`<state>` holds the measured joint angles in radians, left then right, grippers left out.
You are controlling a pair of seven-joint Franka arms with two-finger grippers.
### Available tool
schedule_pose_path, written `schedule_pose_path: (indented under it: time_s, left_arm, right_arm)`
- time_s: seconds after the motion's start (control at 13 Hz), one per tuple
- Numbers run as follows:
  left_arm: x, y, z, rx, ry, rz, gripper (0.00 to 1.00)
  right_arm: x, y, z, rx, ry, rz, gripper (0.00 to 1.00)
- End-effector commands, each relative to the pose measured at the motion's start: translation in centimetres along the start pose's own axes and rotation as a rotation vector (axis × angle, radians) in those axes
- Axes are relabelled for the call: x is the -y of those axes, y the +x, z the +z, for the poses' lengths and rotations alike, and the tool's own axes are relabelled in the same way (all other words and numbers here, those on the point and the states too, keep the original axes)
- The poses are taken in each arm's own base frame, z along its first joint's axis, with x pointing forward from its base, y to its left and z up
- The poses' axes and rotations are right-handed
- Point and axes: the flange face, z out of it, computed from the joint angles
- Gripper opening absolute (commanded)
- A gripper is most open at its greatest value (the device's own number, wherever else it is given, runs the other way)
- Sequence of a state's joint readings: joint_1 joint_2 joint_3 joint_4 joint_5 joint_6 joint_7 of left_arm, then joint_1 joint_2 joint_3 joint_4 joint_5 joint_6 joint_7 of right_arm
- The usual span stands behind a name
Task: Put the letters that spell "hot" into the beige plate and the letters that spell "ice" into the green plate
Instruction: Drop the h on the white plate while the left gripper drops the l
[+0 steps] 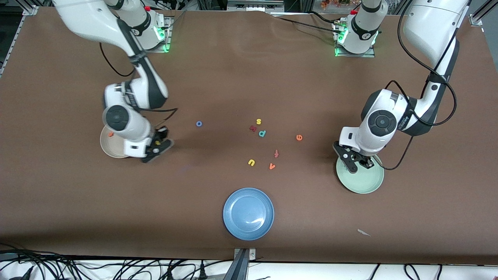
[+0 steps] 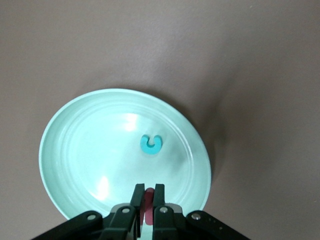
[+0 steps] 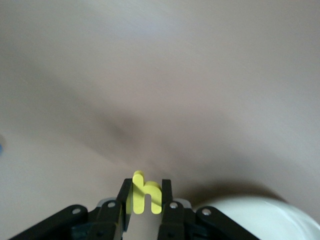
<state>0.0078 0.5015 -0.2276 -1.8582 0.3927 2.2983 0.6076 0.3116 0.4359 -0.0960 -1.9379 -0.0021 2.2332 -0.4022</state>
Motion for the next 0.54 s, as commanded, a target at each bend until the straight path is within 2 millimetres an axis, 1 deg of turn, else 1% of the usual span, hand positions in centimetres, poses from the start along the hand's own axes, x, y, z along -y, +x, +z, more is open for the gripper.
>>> schedule_pose_path:
  time_s: [0.0, 0.08, 0.15, 0.23, 0.31, 0.38, 0.46]
  left_arm:
    - [0.8, 0.1, 1.9, -0.041, 0.018, 0.017, 0.0]
    - [0.6, 0.0, 2.9, -0.04, 0.01, 0.02, 0.02]
    - [0.6, -0.1, 3.5, -0.04, 0.008, 0.021, 0.02]
    - [0.8, -0.6, 4.5, -0.032, 0.004, 0.018, 0.06]
    - [0.9, -0.9, 5.4, -0.032, -0.002, 0.01, 0.22]
    - [0.5, -1.0, 5.9, -0.028, -0.01, 0.012, 0.3]
    - [0.5, -1.2, 5.9, -0.024, -0.011, 0.011, 0.7]
  right_arm:
    - [-4.8, -4.1, -1.8, 0.079, 0.033, 0.113, 0.13]
    - [-6.7, -5.7, -1.2, 0.102, 0.036, 0.156, 0.13]
    - [-8.2, -7.4, 0.0, 0.13, 0.045, 0.196, 0.13]
    - [-9.1, -8.6, 1.3, 0.151, 0.051, 0.222, 0.13]
    - [-9.5, -9.5, 2.7, 0.172, 0.06, 0.238, 0.13]
    - [-10.0, -9.9, 3.8, 0.181, 0.079, 0.262, 0.13]
    - [-9.8, -9.8, 4.8, 0.183, 0.104, 0.279, 0.13]
